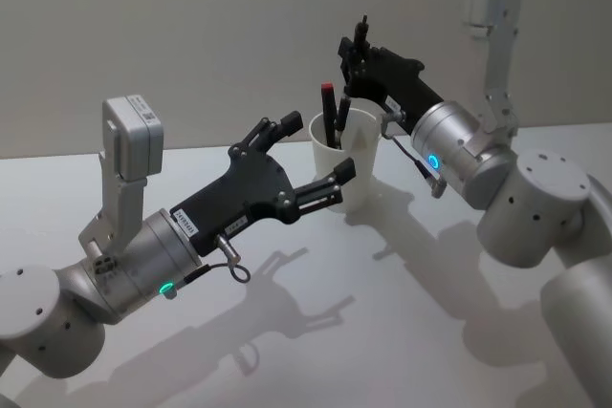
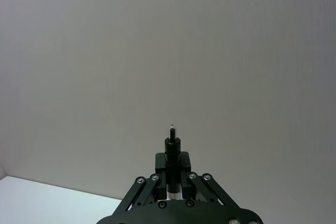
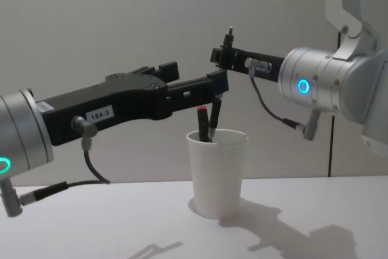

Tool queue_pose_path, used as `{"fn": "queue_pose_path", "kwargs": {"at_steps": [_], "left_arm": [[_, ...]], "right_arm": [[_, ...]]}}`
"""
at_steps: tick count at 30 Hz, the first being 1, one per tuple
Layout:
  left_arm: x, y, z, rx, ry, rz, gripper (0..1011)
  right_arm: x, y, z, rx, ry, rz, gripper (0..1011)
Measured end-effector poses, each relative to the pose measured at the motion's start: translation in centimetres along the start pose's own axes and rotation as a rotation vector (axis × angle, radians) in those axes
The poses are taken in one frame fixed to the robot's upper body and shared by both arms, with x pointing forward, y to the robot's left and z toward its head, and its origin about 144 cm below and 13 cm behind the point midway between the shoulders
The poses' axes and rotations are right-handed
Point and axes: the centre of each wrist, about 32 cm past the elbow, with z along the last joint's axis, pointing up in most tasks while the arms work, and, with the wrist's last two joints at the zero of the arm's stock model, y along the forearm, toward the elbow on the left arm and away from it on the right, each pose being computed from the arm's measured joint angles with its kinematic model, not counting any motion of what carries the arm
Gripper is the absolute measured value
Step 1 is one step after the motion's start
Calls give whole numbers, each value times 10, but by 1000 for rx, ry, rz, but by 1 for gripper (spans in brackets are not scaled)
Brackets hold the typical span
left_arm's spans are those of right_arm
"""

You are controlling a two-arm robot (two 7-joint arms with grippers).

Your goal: Place the pen into the pen holder.

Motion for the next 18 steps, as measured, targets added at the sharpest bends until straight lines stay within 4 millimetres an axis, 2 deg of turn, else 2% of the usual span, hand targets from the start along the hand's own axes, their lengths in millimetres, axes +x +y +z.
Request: {"fn": "queue_pose_path", "kwargs": {"at_steps": [18], "left_arm": [[0, 0, 0, 0, 0, 0, 1001]], "right_arm": [[6, 3, -6, -23, -57, -17, 131]]}}
